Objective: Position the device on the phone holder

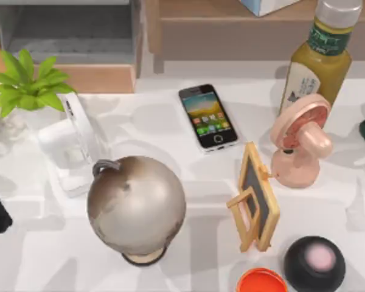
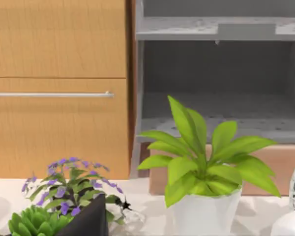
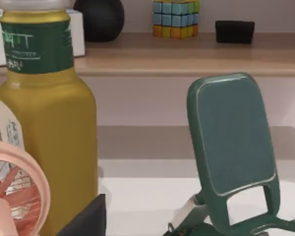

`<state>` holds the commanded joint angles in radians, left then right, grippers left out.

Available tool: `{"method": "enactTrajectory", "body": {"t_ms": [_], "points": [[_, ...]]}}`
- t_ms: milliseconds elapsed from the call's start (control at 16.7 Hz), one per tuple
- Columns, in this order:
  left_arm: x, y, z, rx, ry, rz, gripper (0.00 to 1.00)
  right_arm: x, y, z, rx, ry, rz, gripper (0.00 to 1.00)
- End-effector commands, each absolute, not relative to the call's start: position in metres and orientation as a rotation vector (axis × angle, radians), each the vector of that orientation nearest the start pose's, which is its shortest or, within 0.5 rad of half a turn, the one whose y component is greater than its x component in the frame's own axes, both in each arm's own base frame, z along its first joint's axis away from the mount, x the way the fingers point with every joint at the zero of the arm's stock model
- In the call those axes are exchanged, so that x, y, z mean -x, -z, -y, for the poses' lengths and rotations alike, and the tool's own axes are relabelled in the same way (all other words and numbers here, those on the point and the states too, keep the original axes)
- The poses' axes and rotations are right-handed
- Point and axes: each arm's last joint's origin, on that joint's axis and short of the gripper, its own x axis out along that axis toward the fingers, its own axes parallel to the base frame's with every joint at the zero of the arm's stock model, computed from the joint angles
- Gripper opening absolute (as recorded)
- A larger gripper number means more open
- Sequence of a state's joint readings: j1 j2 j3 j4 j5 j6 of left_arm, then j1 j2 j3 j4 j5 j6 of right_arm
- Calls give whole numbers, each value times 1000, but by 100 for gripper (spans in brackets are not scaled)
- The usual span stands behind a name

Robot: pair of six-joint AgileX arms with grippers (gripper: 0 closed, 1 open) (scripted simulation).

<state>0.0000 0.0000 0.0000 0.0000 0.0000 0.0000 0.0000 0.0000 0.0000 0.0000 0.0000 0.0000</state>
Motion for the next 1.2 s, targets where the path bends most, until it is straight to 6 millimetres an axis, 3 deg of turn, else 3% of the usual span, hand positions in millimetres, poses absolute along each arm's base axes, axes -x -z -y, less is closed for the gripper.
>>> {"method": "enactTrajectory", "body": {"t_ms": [300,660,780,960,1080,1200], "points": [[-106,-160,1,0,0,0,100,-106,-173,-1,-1,-17,-23,100],[-106,-160,1,0,0,0,100,-126,-251,-20,20,-115,-204,100],[-106,-160,1,0,0,0,100,-146,-280,-33,47,-161,-316,100],[-106,-160,1,0,0,0,100,-192,-311,-66,116,-239,-527,100],[-106,-160,1,0,0,0,100,-230,-318,-98,179,-290,-686,100],[-106,-160,1,0,0,0,100,-268,-314,-135,247,-334,-845,100]]}}
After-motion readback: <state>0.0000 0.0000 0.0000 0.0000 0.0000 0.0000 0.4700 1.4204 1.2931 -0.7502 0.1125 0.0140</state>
